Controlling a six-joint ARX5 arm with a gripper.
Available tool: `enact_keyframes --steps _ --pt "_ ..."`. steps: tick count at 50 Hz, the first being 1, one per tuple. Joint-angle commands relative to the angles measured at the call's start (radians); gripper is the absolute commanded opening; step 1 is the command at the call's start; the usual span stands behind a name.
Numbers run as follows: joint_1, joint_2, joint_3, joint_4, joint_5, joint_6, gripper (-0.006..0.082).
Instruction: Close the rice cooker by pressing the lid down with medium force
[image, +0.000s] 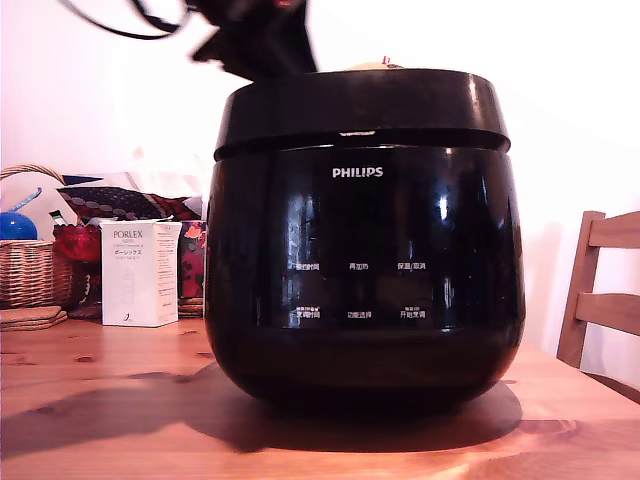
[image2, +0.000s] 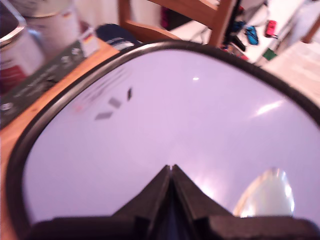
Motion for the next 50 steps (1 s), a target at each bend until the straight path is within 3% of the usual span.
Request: enact_keyframes --steps 1,28,50 --pt "-0.002 -0.005 -0.055 0.001 -0.007 -0.009 -0.0021" --pt "-0.054 -0.078 -0.157 -0.034 -0.022 -0.054 -0.0021" --pt "-0.072 -0.140 -0.271 0.071 -0.048 -0.064 -0.0021"
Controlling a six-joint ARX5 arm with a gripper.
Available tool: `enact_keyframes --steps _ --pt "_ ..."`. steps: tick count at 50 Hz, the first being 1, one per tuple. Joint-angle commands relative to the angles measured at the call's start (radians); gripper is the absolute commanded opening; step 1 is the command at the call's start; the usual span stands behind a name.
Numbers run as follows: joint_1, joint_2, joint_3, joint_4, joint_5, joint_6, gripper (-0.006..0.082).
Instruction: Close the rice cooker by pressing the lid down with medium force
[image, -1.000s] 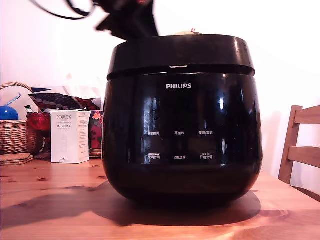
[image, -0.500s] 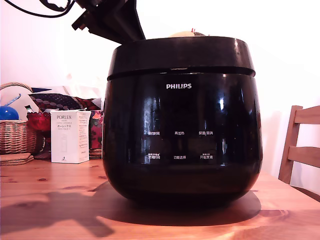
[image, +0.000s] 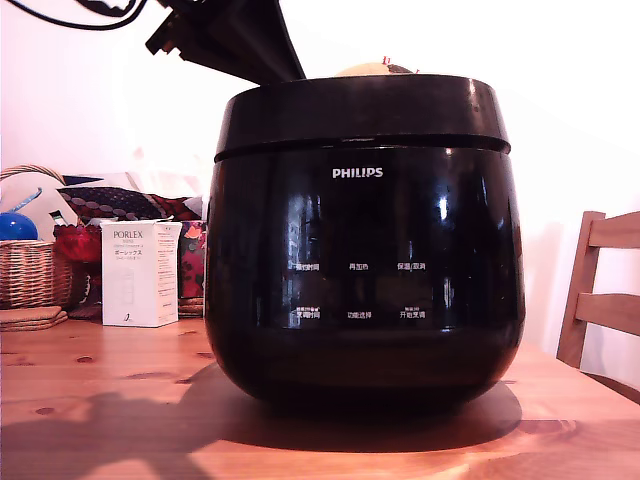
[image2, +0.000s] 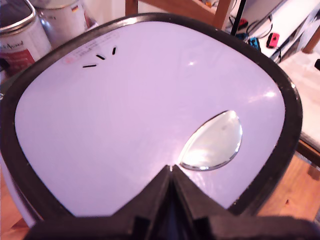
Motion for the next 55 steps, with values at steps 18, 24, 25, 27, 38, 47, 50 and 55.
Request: enact_keyframes --steps 18,24,25,27,38,47,50,55 --pt "-0.057 0.018 -0.149 -0.004 -0.018 -0.006 -0.0021" --pt "-0.059 0.018 -0.156 -0.003 -0.018 -0.006 -0.0021" --pt "-0.059 0.018 -0.157 -0.004 -0.018 -0.006 -0.0021" --pt "-0.059 0.018 -0.157 -0.010 -0.018 -0.006 -0.0021" --pt "-0.056 0.047 -0.158 -0.055 -0.018 -0.006 -0.0021" --pt "-0.056 0.073 -0.159 -0.059 -0.018 -0.006 -0.0021" --pt "-0.056 0.074 -0.159 -0.061 -0.018 -0.006 -0.0021" --pt "-0.055 0.087 -0.159 -0.071 -0.021 -0.005 -0.0021"
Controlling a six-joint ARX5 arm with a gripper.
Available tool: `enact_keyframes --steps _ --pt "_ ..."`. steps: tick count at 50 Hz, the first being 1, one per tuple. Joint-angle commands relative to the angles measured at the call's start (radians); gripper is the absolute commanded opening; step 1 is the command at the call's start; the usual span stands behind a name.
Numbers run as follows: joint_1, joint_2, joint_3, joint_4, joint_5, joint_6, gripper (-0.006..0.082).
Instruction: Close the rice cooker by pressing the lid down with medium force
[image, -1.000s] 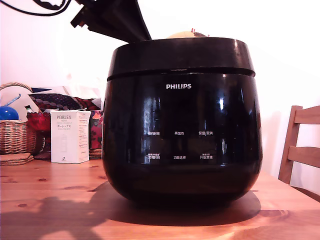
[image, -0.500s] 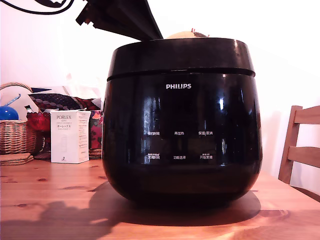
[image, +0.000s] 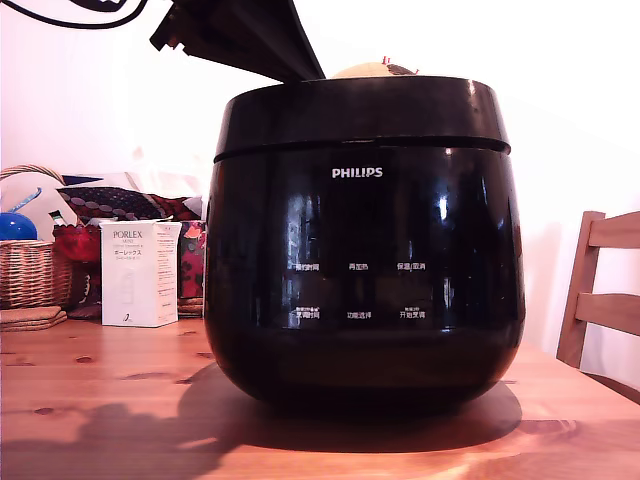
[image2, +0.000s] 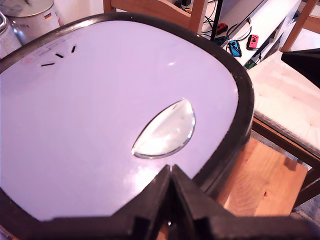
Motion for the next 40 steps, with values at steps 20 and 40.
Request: enact_keyframes --steps 20,40 --pt "0.005 0.153 -0.097 -0.126 -0.014 -0.002 -0.0021" --pt "0.005 0.138 -0.100 -0.024 -0.013 -0.002 -0.0021"
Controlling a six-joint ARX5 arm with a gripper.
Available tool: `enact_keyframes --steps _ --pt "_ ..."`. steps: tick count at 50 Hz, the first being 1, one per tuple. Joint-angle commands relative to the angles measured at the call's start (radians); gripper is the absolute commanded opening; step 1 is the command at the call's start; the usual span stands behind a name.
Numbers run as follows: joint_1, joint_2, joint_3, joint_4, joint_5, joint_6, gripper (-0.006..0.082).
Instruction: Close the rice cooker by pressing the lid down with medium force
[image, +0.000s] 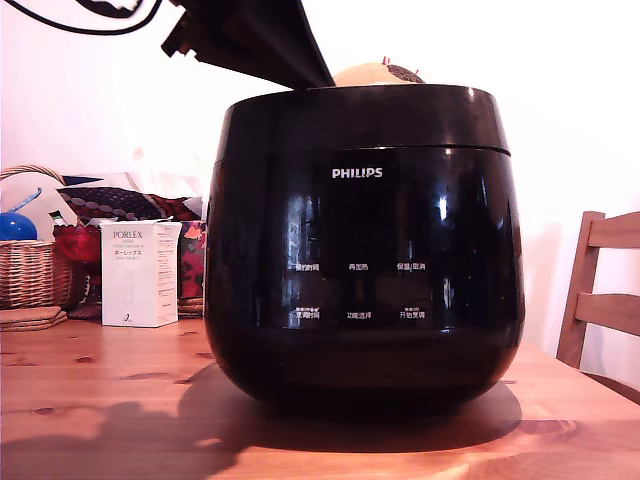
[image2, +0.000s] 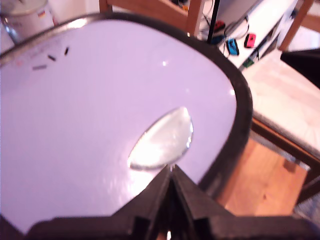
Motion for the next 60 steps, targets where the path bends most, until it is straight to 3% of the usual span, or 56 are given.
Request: enact_keyframes --steps 1,10,27,40,48,60 --pt "0.005 0.096 -0.107 -0.048 -0.014 -0.003 -0.0021" --pt "0.005 0.033 -0.106 0.040 0.001 -0.004 -0.0021" --pt "0.057 -0.164 -0.061 0.051 -0.021 -0.002 -0.0021" --pt "0.151 -0.275 -0.053 0.067 -0.166 0.066 -0.0021" --pt "0.245 -0.304 -0.053 0.066 -0.265 0.139 -0.0021" --pt "0.389 -0.310 -0.053 0.066 -0.360 0.164 -0.0021"
